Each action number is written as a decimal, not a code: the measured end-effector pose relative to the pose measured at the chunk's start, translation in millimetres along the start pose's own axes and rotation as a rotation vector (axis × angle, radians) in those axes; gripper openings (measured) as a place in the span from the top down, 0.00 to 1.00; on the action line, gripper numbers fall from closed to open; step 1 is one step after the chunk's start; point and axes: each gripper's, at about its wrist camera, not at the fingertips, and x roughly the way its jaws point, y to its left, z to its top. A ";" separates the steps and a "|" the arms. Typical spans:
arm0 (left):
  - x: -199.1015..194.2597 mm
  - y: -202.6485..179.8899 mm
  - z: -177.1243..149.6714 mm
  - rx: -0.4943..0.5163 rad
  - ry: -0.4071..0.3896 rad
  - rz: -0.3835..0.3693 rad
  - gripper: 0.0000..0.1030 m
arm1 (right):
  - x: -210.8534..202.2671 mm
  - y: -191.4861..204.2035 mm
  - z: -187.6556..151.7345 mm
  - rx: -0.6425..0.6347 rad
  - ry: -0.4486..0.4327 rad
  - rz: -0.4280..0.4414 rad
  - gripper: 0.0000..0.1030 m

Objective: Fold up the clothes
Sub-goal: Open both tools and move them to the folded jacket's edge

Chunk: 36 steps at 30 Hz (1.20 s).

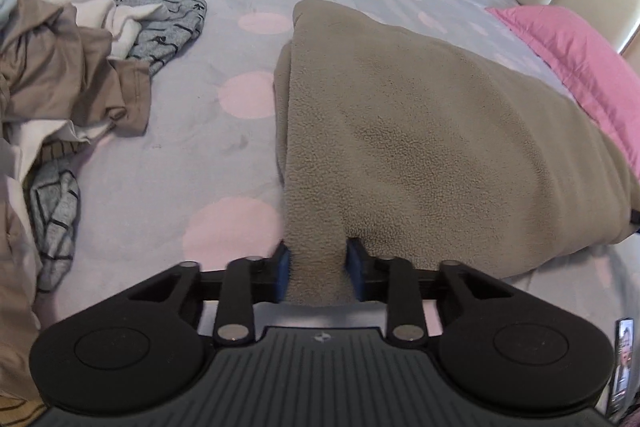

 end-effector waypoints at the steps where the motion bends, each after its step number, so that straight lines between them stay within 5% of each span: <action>1: -3.4 -1.6 0.8 0.011 -0.007 0.005 0.85 | -3.3 8.7 -0.9 -0.063 -0.018 -0.031 0.80; 6: -10.3 -3.5 4.9 0.043 0.005 0.031 0.87 | -14.2 57.8 -15.2 -0.416 -0.104 -0.212 0.82; 11: 7.6 1.0 3.0 0.065 0.037 0.059 0.87 | 16.4 35.0 -11.1 -0.370 -0.018 -0.248 0.83; 17: 15.2 0.1 -0.4 0.090 0.078 0.068 0.83 | 41.7 33.8 -20.2 -0.488 0.047 -0.279 0.81; 22: 0.6 7.8 6.2 0.068 0.113 0.052 0.66 | 24.7 24.9 -8.1 -0.393 0.039 -0.230 0.67; 25: -18.8 9.1 15.0 0.083 0.083 0.023 0.43 | 7.0 25.6 -2.9 -0.396 0.000 -0.226 0.57; 31: -32.4 30.8 45.6 -0.056 0.026 -0.126 0.39 | -14.3 15.4 19.7 -0.296 -0.007 -0.066 0.32; 36: -7.0 58.0 80.7 -0.112 0.074 -0.169 0.38 | -0.7 -1.2 49.7 -0.163 0.114 0.063 0.30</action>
